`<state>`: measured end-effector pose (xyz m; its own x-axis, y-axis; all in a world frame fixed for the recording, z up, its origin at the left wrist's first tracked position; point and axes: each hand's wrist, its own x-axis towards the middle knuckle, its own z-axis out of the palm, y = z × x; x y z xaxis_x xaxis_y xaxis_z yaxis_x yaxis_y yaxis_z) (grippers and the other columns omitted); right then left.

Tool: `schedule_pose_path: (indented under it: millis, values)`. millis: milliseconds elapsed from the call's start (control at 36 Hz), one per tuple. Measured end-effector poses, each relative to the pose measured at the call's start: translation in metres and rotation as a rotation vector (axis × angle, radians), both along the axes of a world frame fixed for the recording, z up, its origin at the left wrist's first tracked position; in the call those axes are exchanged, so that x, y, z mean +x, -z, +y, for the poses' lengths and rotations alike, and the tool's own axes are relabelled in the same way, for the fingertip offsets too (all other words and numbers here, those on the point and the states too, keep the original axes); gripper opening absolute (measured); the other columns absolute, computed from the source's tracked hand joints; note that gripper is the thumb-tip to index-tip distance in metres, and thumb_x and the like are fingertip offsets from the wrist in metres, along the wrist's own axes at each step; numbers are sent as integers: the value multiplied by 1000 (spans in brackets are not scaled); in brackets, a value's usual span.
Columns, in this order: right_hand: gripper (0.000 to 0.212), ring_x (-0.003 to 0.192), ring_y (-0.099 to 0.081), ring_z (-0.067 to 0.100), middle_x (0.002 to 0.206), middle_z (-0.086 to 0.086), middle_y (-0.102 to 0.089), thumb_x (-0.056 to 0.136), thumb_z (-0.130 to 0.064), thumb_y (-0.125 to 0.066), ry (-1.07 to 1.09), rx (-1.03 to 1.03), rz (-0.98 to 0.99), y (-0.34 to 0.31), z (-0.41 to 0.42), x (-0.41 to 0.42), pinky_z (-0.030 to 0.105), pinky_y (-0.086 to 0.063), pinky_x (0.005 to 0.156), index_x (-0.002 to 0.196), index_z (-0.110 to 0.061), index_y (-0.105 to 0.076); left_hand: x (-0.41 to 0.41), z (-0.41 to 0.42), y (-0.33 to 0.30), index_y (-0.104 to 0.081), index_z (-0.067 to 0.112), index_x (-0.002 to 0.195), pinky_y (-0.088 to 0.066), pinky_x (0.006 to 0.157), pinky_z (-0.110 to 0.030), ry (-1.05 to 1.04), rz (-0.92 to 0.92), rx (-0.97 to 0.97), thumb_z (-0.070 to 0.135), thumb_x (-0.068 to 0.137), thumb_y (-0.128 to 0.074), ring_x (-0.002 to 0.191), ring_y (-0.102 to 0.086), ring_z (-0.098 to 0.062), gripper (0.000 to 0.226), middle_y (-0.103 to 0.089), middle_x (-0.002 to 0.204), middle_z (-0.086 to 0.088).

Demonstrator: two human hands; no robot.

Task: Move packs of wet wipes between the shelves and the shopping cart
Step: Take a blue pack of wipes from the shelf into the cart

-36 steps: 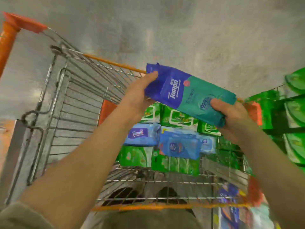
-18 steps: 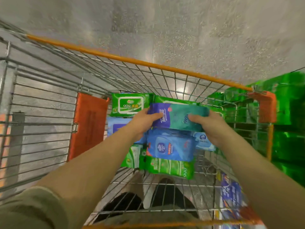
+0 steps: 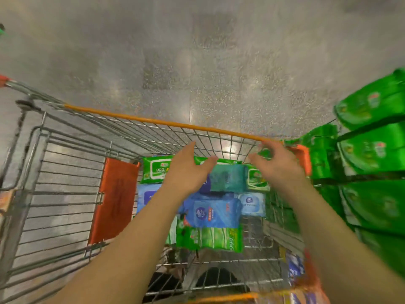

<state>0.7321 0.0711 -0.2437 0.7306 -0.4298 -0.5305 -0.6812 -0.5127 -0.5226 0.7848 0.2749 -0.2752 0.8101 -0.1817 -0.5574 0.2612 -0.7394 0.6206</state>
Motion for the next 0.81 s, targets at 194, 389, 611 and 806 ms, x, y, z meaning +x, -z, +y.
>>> schedule_pose_path:
  millis: [194, 389, 611, 806]
  values:
    - [61, 138, -45, 27, 153, 4, -47, 95, -42, -61, -70, -282, -35, -96, -2, -49, 31, -34, 112, 149, -19, -44, -16, -1, -86, -24, 27, 163, -18, 127, -37, 229, -198, -105, 66, 91, -60, 155, -23, -18, 89, -25, 169, 2]
    - [68, 144, -40, 24, 161, 4, -35, 94, -49, -58, 101, -501, -119, -185, 21, -140, 37, -30, 120, 152, -19, -40, -51, 0, -157, -21, 35, 162, -22, 125, -41, 497, -289, -177, 82, 83, -53, 154, -22, -17, 97, -22, 169, 5]
    - [66, 135, -49, 25, 148, 12, -51, 93, -47, -61, 392, -619, -41, -268, 73, -256, 27, -35, 105, 150, -19, -43, -124, -1, -225, -35, 34, 157, -29, 113, -28, 758, -365, -398, 82, 75, -60, 147, -35, -14, 98, -37, 163, 4]
    - [63, 143, -41, 23, 156, 2, -43, 92, -51, -61, 636, -710, -60, -315, 121, -357, 36, -30, 118, 147, -27, -44, -197, -6, -268, -25, 37, 161, -27, 123, -41, 998, -434, -463, 87, 76, -51, 153, -26, -15, 102, -27, 168, 8]
